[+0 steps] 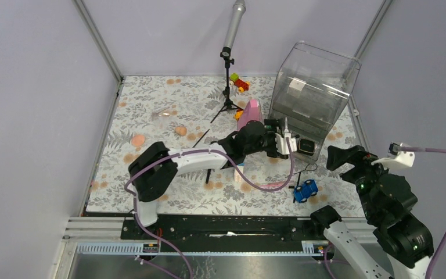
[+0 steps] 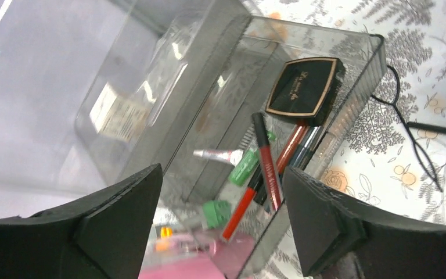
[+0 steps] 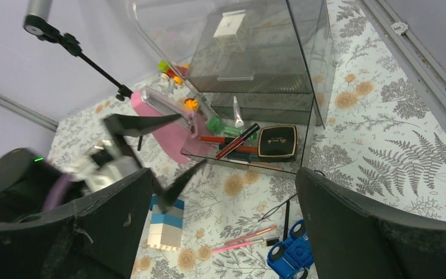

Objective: Organize the makeup
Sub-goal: Place the makeup in the drawer, then close the drawer in the storage box.

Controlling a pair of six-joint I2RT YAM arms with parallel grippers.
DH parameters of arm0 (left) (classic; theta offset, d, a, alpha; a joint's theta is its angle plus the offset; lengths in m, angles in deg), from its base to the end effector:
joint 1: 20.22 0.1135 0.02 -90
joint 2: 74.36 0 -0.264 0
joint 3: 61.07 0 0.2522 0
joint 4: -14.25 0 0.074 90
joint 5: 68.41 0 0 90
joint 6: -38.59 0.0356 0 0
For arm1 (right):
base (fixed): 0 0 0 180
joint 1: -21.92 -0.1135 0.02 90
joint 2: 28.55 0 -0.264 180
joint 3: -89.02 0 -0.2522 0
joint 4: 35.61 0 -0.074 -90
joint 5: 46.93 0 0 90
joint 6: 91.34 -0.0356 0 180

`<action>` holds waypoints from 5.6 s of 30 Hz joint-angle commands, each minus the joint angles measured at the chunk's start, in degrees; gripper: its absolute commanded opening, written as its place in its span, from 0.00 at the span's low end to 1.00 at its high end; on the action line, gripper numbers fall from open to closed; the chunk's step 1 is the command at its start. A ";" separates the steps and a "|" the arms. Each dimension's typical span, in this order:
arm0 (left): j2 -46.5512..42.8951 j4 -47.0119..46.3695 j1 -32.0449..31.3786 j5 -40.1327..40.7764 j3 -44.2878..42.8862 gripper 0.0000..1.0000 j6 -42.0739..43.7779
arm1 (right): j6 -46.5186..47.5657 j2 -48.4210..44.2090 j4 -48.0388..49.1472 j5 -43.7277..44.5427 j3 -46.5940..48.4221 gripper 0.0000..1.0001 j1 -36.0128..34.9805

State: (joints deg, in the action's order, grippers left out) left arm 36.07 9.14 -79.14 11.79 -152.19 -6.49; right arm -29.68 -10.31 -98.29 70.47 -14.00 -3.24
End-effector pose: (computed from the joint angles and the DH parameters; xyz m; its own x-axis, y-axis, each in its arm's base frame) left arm 0.2302 -0.3936 0.2507 0.5664 0.4082 -0.7159 0.7473 0.1118 0.6550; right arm 0.0119 -0.0125 0.4045 -0.0367 0.4484 -0.8931 0.0631 0.8929 0.4457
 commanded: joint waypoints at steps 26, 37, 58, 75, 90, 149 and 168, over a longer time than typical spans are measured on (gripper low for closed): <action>-38.67 15.16 11.29 26.49 19.79 0.99 -66.37 | -4.98 16.46 -0.65 -6.83 -5.10 0.99 0.10; -50.34 38.82 11.28 29.23 16.63 0.99 -65.84 | -9.08 18.34 13.02 -13.02 -17.35 0.95 0.08; -60.51 38.83 11.91 37.88 27.90 0.99 -52.47 | -7.18 29.57 38.11 -12.47 -30.94 0.70 -2.64; -59.93 37.76 16.20 35.75 29.79 0.98 -53.45 | -6.01 38.29 51.00 -2.66 -36.96 0.54 -4.89; -59.17 37.23 18.24 33.56 30.00 0.98 -53.78 | 1.48 41.19 69.44 3.06 -42.67 0.59 -4.89; -57.79 37.16 19.84 30.01 30.28 0.97 -54.24 | 16.94 71.06 97.88 27.34 -28.91 0.79 -1.01; -57.57 37.13 19.90 29.59 30.33 0.97 -54.07 | 20.11 75.53 100.95 27.63 -24.44 0.84 3.18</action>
State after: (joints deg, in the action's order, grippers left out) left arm -21.67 48.89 -59.53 42.32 -122.03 -60.43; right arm -11.34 64.12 -2.21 96.72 -40.73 -1.28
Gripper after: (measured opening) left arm 0.973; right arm 0.841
